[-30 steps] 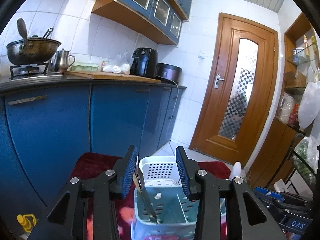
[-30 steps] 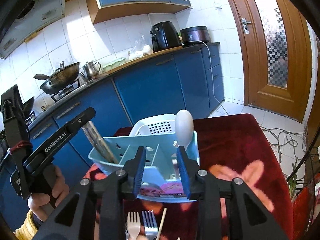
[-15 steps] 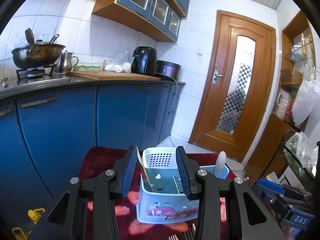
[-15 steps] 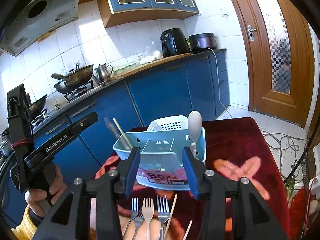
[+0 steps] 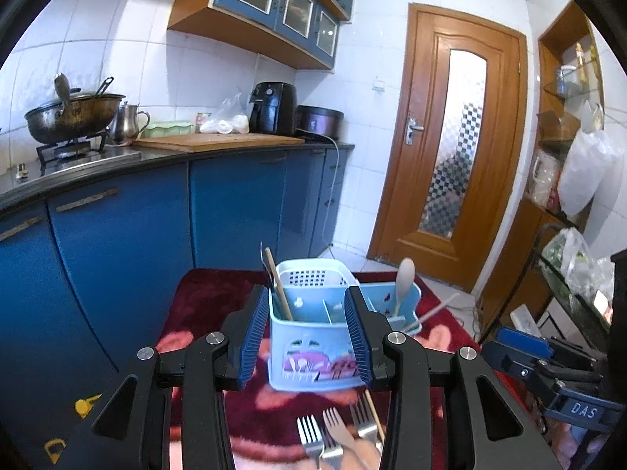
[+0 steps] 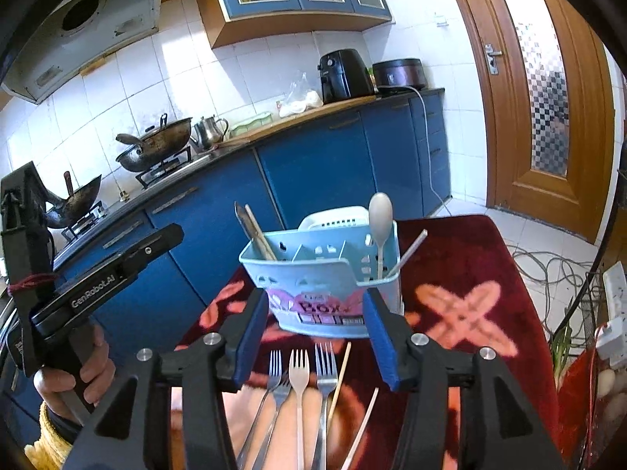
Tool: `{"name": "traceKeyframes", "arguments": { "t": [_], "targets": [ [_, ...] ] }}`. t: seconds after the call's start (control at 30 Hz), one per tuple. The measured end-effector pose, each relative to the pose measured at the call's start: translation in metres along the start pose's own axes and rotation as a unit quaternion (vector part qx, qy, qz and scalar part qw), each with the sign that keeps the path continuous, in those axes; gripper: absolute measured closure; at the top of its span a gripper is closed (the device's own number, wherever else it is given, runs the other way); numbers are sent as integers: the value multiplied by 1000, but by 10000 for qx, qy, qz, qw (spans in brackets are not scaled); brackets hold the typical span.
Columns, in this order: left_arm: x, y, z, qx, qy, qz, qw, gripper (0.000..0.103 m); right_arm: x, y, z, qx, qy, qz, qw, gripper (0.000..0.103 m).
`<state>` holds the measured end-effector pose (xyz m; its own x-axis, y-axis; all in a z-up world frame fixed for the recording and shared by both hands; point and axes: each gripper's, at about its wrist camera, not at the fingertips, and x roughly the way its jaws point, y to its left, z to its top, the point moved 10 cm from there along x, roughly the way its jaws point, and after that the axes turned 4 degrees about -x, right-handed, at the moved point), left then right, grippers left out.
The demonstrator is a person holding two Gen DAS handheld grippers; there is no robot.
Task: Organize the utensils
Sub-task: 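Withdraw both tools up out of the blue box, then lower both open tools toward the forks and chopsticks on the blanket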
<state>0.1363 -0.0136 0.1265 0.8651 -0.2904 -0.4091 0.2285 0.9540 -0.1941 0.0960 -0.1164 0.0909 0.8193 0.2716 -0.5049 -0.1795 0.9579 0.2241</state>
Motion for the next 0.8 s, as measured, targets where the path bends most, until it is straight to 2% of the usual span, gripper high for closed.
{"name": "traceKeyframes", "arguments": {
  "t": [0.47, 0.8],
  "targets": [
    [-9, 5, -47, 26, 674, 71, 9977, 61, 12, -13, -45, 164, 646, -149, 9977, 47],
    [6, 18, -92, -71, 1343, 215, 9907, 61, 28, -26, -76, 284, 1081, -223, 9935, 47]
  ]
}}
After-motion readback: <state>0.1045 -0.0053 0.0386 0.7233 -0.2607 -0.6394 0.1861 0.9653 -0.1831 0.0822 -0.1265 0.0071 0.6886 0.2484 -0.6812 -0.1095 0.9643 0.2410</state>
